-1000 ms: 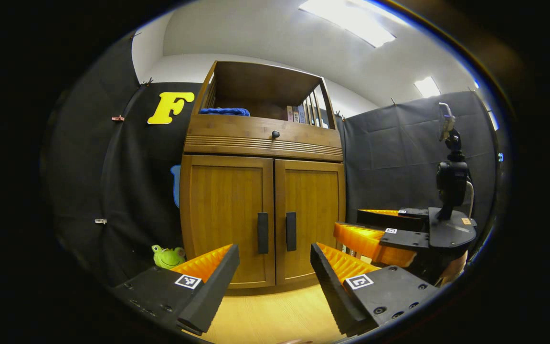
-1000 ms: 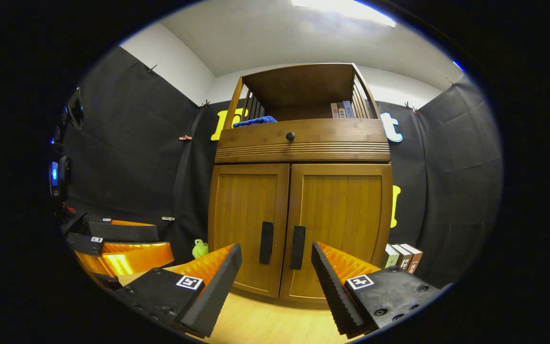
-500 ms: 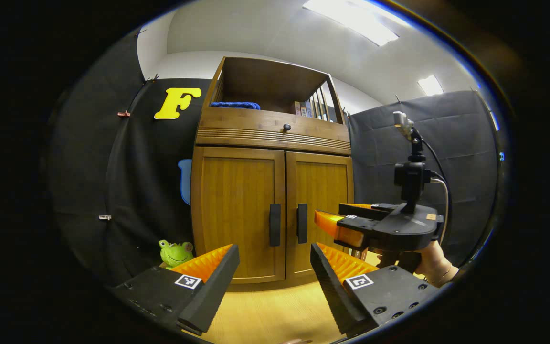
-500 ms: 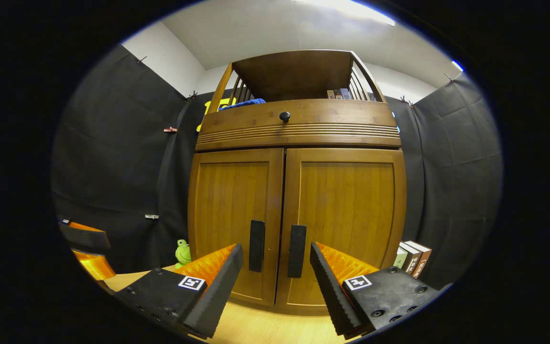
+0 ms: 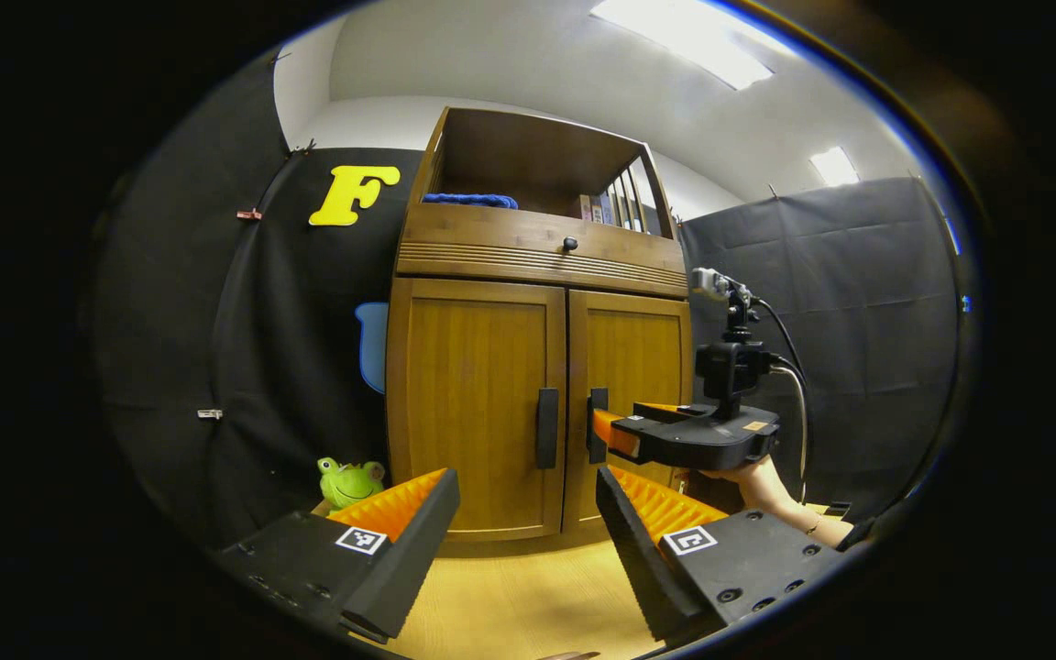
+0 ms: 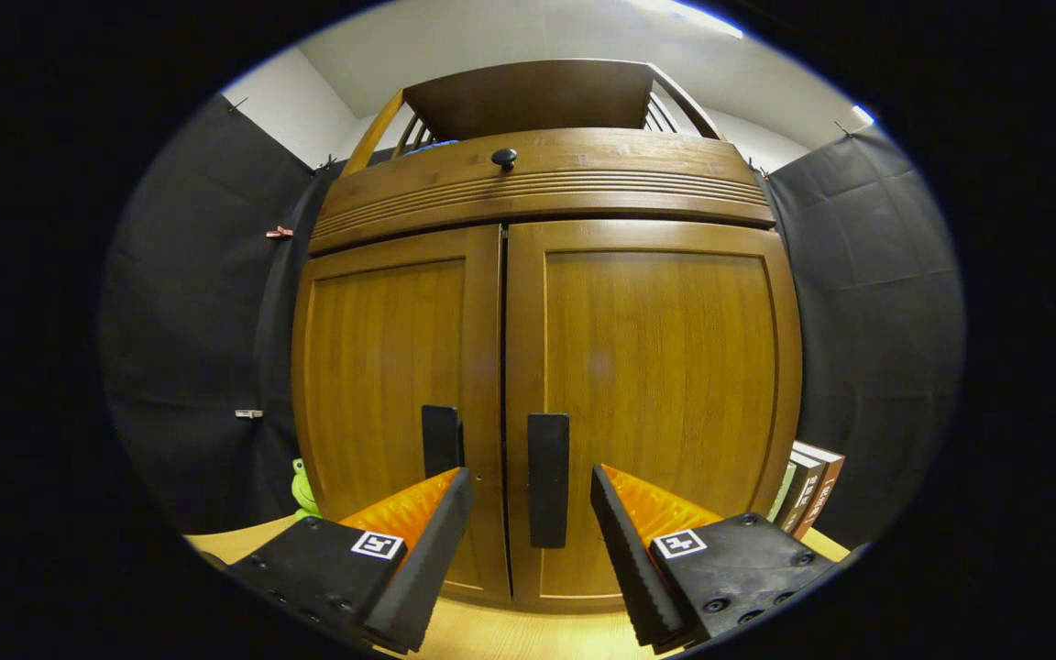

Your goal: Open the right door of the double-door shoe cabinet with the right hand, and open the left door with the left hand.

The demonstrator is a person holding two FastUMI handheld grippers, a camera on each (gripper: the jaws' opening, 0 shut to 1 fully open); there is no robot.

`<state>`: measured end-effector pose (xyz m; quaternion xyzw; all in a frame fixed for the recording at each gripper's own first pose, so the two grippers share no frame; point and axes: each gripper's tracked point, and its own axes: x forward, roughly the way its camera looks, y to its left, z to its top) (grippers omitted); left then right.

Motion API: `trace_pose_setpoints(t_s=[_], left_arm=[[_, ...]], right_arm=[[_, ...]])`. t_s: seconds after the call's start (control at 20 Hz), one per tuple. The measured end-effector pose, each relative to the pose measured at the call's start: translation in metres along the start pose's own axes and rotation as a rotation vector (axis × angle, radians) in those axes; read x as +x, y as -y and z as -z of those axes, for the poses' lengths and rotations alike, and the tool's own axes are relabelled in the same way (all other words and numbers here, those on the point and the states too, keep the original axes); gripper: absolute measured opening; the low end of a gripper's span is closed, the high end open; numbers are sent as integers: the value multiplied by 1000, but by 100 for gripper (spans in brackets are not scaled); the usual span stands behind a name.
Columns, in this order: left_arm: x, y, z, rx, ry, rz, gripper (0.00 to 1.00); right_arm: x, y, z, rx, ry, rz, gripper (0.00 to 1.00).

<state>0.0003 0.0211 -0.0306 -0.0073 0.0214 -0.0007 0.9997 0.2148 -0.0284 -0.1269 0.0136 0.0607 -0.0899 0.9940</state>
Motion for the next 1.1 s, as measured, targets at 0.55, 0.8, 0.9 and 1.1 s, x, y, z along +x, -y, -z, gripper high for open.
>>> trace_pose_setpoints(t_s=[0.55, 0.8, 0.9, 1.1], left_arm=[[1, -6, 1, -22, -4, -36, 94], [2, -10, 4, -29, -19, -57, 94], [1, -10, 5, -32, -32, -62, 94], [-2, -11, 7, -33, -52, -77, 94]], right_arm=[[61, 18, 38, -55, -55, 111, 81], [65, 11, 44, -36, -63, 89, 45], [69, 12, 46, -77, -50, 88, 34], [63, 12, 47, -77, -56, 57, 22]])
